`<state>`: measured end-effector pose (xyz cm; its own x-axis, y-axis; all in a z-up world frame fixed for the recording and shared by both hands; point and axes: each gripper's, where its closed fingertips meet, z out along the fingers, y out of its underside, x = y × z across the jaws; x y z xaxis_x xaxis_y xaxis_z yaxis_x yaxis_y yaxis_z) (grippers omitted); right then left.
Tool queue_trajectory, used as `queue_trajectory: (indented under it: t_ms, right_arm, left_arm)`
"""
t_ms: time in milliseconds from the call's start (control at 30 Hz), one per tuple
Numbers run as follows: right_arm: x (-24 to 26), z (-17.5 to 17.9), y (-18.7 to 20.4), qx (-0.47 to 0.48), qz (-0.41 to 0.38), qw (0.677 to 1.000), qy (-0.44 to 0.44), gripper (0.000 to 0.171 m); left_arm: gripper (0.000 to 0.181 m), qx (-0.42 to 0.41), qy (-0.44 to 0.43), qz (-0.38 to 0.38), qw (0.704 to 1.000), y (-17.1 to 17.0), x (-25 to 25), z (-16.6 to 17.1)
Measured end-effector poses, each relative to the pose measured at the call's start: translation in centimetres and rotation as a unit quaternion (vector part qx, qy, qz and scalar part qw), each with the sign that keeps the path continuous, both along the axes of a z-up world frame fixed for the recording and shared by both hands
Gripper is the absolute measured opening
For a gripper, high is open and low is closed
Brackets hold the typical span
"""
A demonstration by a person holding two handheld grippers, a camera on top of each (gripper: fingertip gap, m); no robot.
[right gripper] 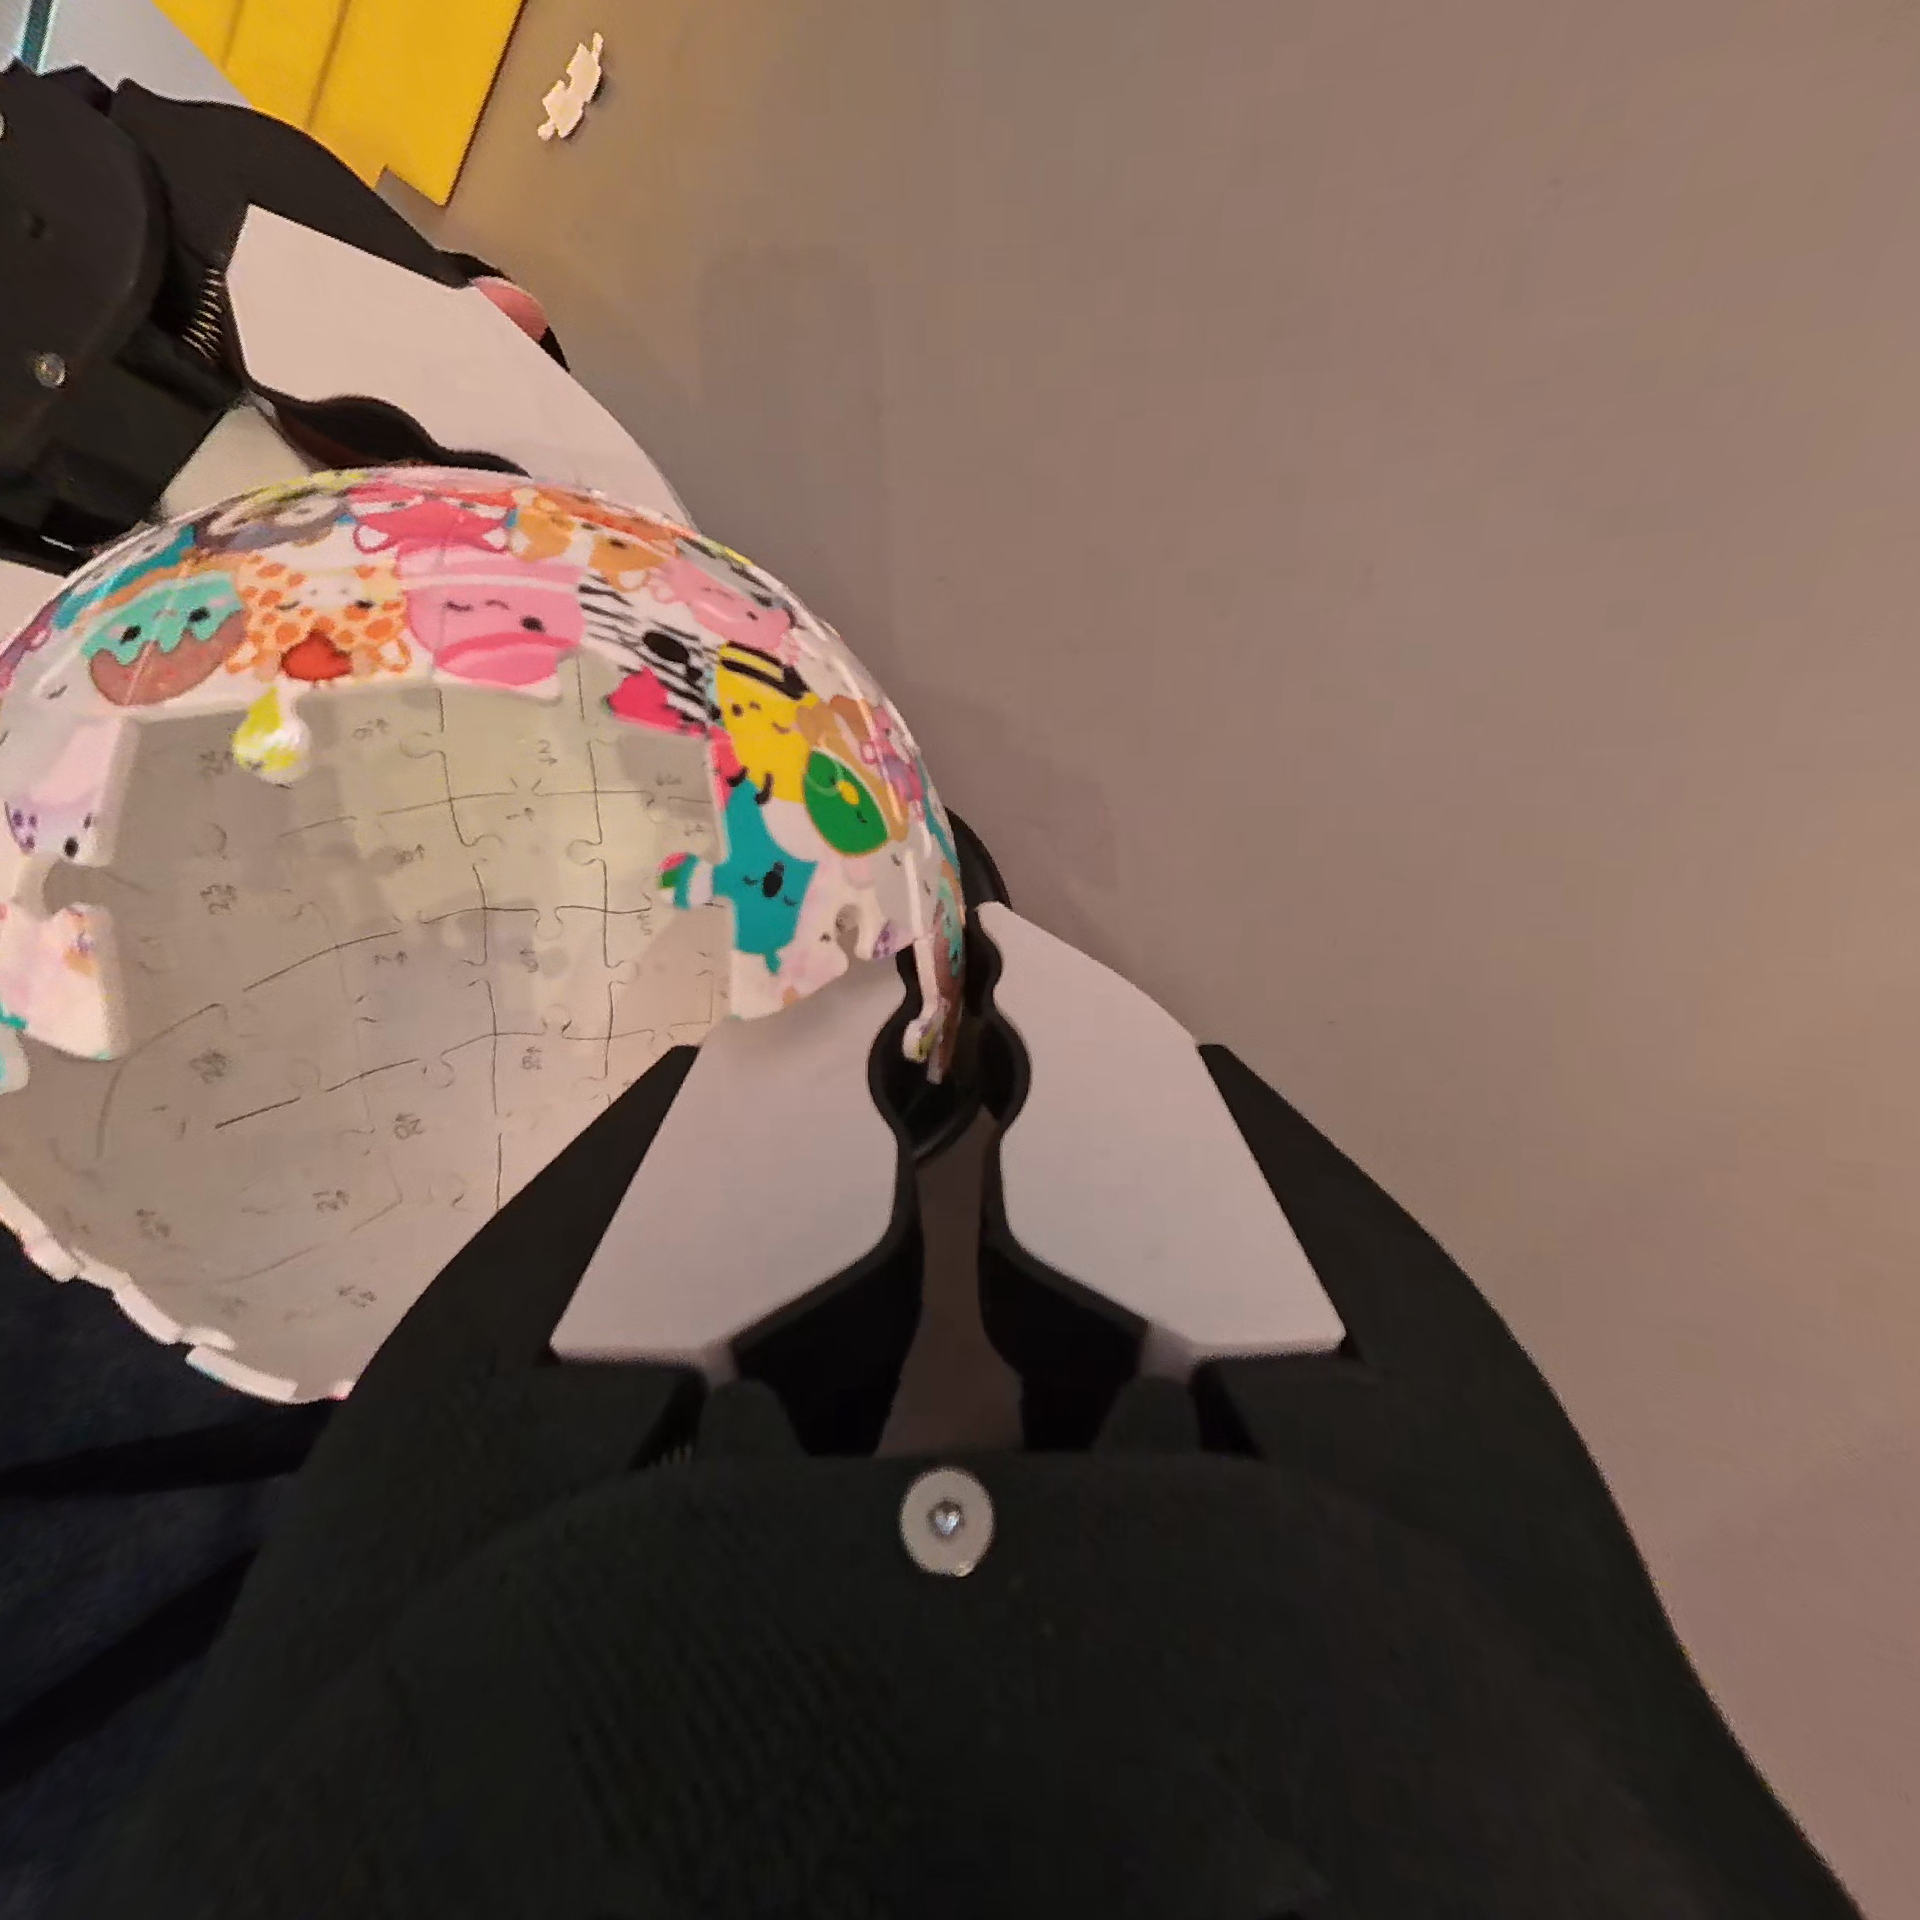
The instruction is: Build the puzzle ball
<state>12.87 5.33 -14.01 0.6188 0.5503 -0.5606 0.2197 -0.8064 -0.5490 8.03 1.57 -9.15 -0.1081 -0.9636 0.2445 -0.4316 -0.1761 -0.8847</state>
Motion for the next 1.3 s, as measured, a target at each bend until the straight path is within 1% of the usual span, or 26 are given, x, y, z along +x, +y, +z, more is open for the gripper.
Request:
queue_trajectory:
  t_ms: [200,233,300,333,400,500,600,667,733,800,833,867,900,1000,1100,1200,1233,1300]
  right_arm:
    - [0.1,0.0,0.0,0.007,0.002,1.0,-0.017,0.006]
    - [0.2,0.0,0.0,0.016,0.002,1.0,-0.021,0.009]
    - [0.7,0.0,0.1,0.026,-0.007,0.999,-0.04,0.036]
    - [1.0,0.2,0.2,0.037,-0.01,0.998,-0.043,0.043]
    - [1.7,1.3,0.2,0.071,-0.025,0.996,-0.037,0.044]
    - [3.4,3.9,0.2,0.157,-0.055,0.986,-0.018,0.044]
    - [5.5,7.0,-0.3,0.289,-0.082,0.954,-0.009,0.043]
    - [6.5,8.3,-1.1,0.354,-0.097,0.93,0.005,0.045]
    - [6.8,9.0,-2.4,0.389,-0.102,0.915,0.041,0.046]
    - [6.4,8.9,-4.1,0.382,-0.076,0.917,0.083,0.048]
    - [6.5,8.7,-4.6,0.371,-0.077,0.921,0.089,0.048]
    - [6.9,8.4,-5.1,0.37,-0.082,0.922,0.081,0.035]
    - [7.3,8.3,-5.5,0.381,-0.089,0.918,0.069,0.026]
    - [8.0,8.9,-6.8,0.432,-0.111,0.893,0.067,0.012]
    - [8.7,10.3,-8.1,0.46,-0.139,0.871,0.102,0.012]
    - [8.3,11.4,-9.9,0.456,-0.144,0.868,0.136,0.012]
    - [7.9,11.4,-10.4,0.46,-0.139,0.867,0.131,0.011]
    - [7.7,9.4,-10.1,0.456,-0.142,0.877,0.06,0.009]
  left_arm:
    - [0.109,0.001,0.002,0.002,1.0,-0.1,0.1,-0.1]
    - [0.109,0.001,0.002,0.003,1.0,-0.1,0.1,-0.1]
    - [0.11,0.001,0.002,0.005,1.0,-0.1,0.0,-0.1]
    - [0.11,0.001,0.001,0.007,1.0,0.0,0.0,0.0]
    - [0.111,0.002,-0.002,0.014,1.0,0.1,-0.1,0.1]
    - [0.111,0.005,-0.012,0.028,1.0,0.6,-0.6,0.6]
    - [0.111,0.008,-0.022,0.047,0.999,0.9,-1.3,1.3]
    - [0.111,0.015,-0.033,0.062,0.997,1.1,-1.7,1.9]
    - [0.11,0.02,-0.043,0.075,0.996,0.9,-2.3,2.5]
    - [0.109,0.037,-0.049,0.089,0.994,0.7,-2.9,3.0]
    - [0.109,0.047,-0.052,0.094,0.993,0.4,-3.1,3.3]
    - [0.108,0.056,-0.055,0.099,0.992,0.1,-3.4,3.6]
    - [0.108,0.061,-0.059,0.102,0.991,-0.2,-3.7,3.8]
    - [0.107,0.063,-0.071,0.11,0.989,-1.6,-4.3,4.2]
    - [0.105,0.07,-0.079,0.118,0.987,-3.3,-5.0,4.9]
    - [0.101,0.095,-0.075,0.124,0.985,-5.4,-5.6,5.6]
    - [0.1,0.099,-0.076,0.124,0.984,-6.1,-5.7,5.9]
    - [0.097,0.103,-0.085,0.118,0.984,-7.7,-5.6,6.4]
